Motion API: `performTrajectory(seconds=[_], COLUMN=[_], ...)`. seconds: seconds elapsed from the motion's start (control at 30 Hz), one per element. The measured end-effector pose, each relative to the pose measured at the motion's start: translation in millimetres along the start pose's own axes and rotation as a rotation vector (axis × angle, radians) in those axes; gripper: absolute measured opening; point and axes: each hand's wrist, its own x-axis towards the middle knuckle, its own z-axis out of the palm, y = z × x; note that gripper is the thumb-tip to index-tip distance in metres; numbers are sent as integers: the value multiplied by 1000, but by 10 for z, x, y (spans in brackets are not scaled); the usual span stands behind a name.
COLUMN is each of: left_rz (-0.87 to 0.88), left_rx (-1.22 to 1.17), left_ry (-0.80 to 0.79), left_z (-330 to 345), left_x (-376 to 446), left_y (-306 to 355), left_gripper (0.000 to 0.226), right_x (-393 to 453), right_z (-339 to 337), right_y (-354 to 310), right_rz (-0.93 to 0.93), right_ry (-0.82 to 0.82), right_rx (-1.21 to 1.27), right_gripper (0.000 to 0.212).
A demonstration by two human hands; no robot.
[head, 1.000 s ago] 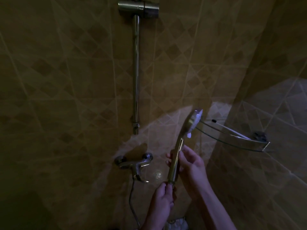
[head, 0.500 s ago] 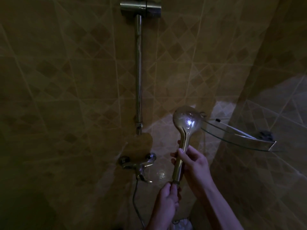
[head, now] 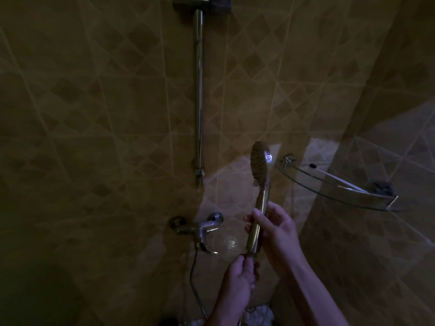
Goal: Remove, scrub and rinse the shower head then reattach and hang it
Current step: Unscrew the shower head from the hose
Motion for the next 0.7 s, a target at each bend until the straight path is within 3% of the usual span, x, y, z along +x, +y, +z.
performTrajectory(seconds=[0.27,0.37,0.57,0.7], left_rz=[13,24,58,46], left_rx=[-5,-54,-54,-45], left_ry=[31,21,-50,-21], left_z=[-18,16,65,82], left_x=[4,33,36,113], left_y=[-5,-2,-7,-81], left_gripper=[21,19,14,13], right_x=[36,33,32,55], right_z=[-7,-3,-82,-168], right_y=[3,-30,-16,-16], right_rz=[64,61,-7,-3], right_ry=[-2,-31,51,37], right_rx=[192,279,49,28], right_gripper=[28,19,23,9])
